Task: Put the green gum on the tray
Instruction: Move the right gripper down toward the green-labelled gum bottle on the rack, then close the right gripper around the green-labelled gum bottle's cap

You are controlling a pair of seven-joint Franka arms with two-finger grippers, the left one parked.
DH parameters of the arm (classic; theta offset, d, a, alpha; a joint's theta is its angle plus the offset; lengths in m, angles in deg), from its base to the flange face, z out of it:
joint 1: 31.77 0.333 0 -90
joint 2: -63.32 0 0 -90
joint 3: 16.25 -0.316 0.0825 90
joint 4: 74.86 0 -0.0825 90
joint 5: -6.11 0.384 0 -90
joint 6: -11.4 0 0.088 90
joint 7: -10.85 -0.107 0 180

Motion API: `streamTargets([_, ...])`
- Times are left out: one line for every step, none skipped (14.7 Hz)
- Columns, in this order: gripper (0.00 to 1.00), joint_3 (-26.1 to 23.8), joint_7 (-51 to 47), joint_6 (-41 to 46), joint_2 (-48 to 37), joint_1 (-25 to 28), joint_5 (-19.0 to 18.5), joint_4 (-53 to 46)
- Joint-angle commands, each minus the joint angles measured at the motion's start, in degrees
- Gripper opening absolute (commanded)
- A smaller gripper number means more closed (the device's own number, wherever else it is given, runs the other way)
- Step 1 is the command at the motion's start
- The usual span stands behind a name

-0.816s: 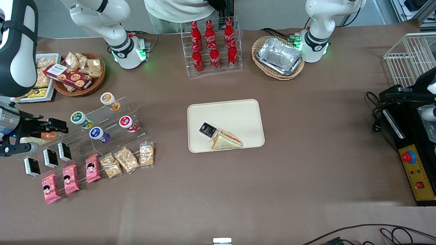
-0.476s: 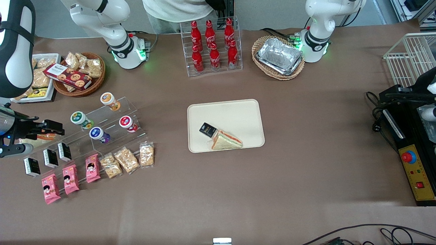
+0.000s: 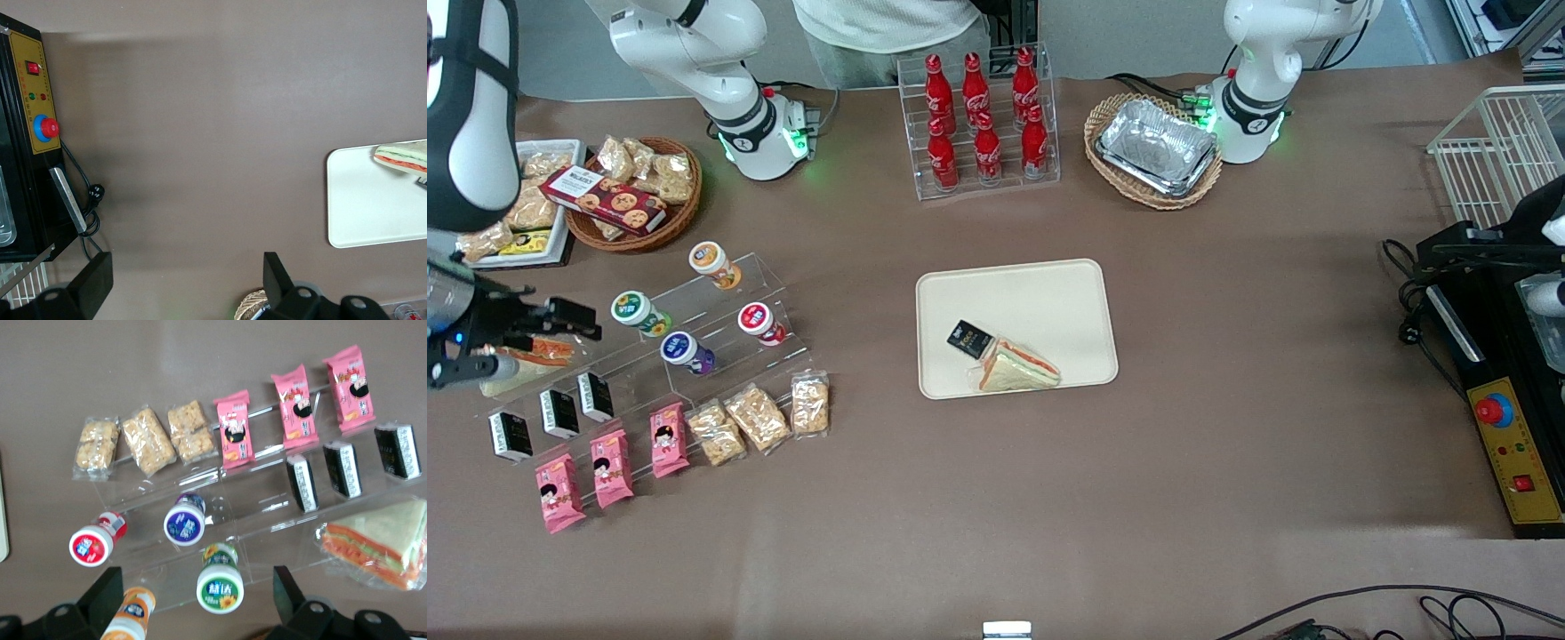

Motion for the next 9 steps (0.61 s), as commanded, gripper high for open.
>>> streamTargets([1.00,0.3,0.7,-6.7,-13.3,-0.9,-0.3,16.4])
streamTargets([1.00,0.3,0.7,-6.5,-13.5,-1.3,-0.4,16.5])
streamTargets([1.00,0.4,0.7,-6.6,-13.6,-1.4,-0.4,17.4])
streamTargets([1.00,0.9,0.6,-6.9,-14.5,-1.5,-0.4,18.8])
streamTargets([1.00,1.2,0.6,-6.9,-14.8,-1.6,-0.4,19.3])
streamTargets([1.00,1.2,0.6,-7.2,-14.8,-1.7,-0.4,19.6])
streamTargets([1.00,1.3,0.5,-7.3,-14.8,-1.7,-0.4,19.9])
streamTargets([1.00,1.3,0.4,-7.3,-14.5,-1.7,-0.4,20.0])
streamTargets([1.00,1.3,0.3,-7.5,-14.1,-1.8,-0.3,20.5])
